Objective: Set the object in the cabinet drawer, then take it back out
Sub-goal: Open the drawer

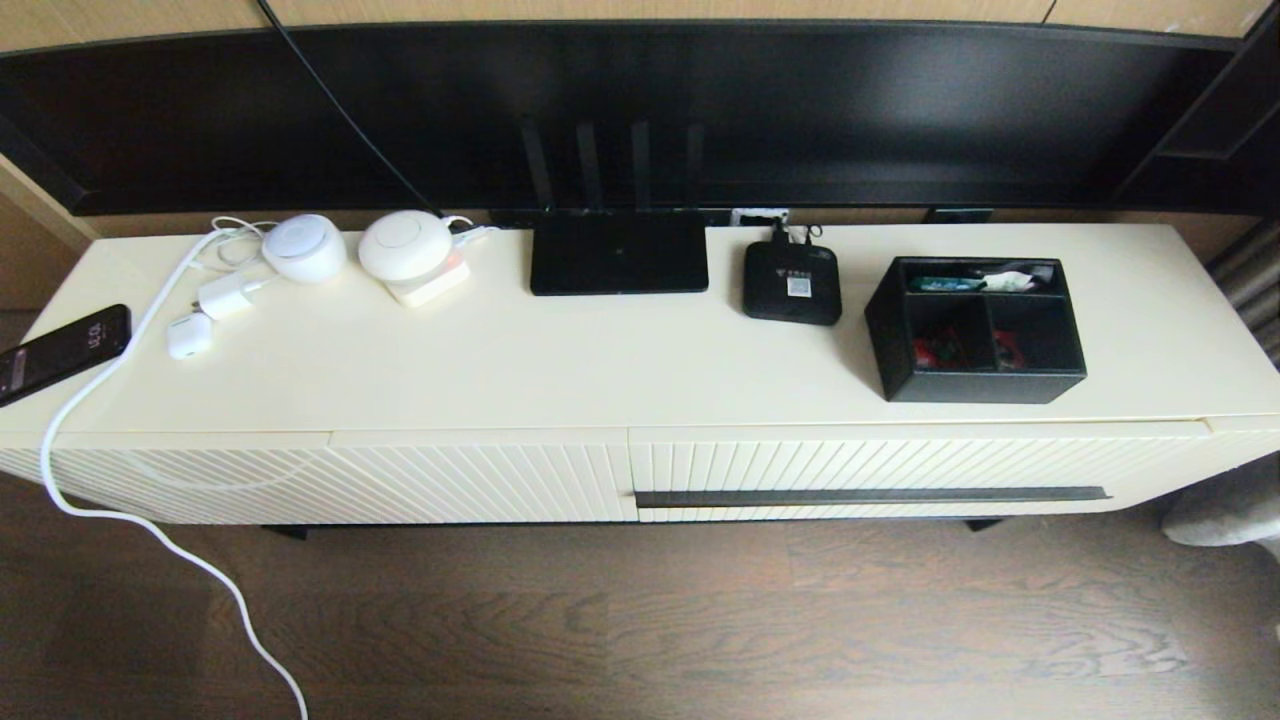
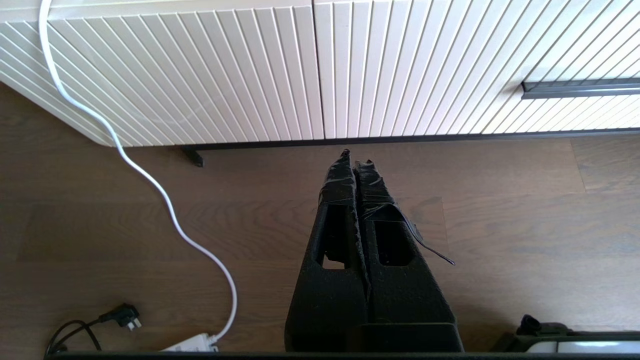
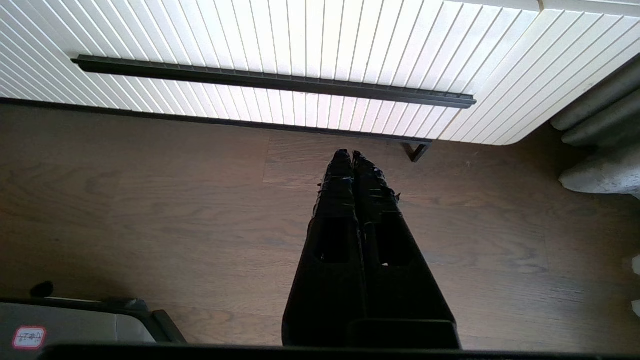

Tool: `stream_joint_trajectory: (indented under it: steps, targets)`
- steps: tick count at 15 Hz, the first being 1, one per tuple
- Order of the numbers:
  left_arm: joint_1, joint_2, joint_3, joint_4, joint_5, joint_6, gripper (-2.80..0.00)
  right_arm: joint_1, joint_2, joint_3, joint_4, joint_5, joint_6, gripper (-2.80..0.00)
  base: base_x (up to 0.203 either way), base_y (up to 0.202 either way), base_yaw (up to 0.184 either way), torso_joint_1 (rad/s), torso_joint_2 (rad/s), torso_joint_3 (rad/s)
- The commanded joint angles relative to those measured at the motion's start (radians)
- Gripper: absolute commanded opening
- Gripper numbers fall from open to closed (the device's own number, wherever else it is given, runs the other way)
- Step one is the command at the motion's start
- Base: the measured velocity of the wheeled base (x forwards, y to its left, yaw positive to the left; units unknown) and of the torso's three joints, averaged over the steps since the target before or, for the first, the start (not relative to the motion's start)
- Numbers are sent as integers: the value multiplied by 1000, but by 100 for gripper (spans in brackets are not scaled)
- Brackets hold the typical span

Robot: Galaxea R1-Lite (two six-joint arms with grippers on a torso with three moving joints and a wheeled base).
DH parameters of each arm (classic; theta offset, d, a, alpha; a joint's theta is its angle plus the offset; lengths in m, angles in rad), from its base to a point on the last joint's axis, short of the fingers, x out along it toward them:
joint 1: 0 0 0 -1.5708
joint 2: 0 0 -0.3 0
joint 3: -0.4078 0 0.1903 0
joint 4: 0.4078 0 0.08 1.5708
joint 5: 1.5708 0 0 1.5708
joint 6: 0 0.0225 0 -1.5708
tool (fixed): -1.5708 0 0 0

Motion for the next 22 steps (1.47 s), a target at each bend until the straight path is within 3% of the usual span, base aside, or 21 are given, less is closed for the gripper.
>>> stream_joint_trajectory:
  steps: [1,9,12,16,17,19,22]
  targets:
    - [0,2,-1,-1,0,0,-280,0,-1,0,1,0,-1,-280,0,0,0,0,0,0]
    - [0,2,0,-1,0,0,-280,0,-1,-47,12,-6,-16,-280,0,0,0,0,0,0]
    - [0,2,-1,0,0,0,-280,0,81,-295,144,0,-30,-280,0,0,0,0,0,0]
    - [0,2,-1,0,0,0,-280,20,387,-688,338,12,-73,-280,0,0,0,0,0,0]
    - [0,1,0,0,0,0,-280,30,467,-746,358,21,-124,-280,0,0,0,0,0,0]
    - [0,2,1,0,0,0,-280,53,616,-831,381,41,-301,-280,0,0,0,0,0,0]
    - [0,2,1,0,0,0,-280,95,767,-870,397,69,-725,-280,0,0,0,0,0,0]
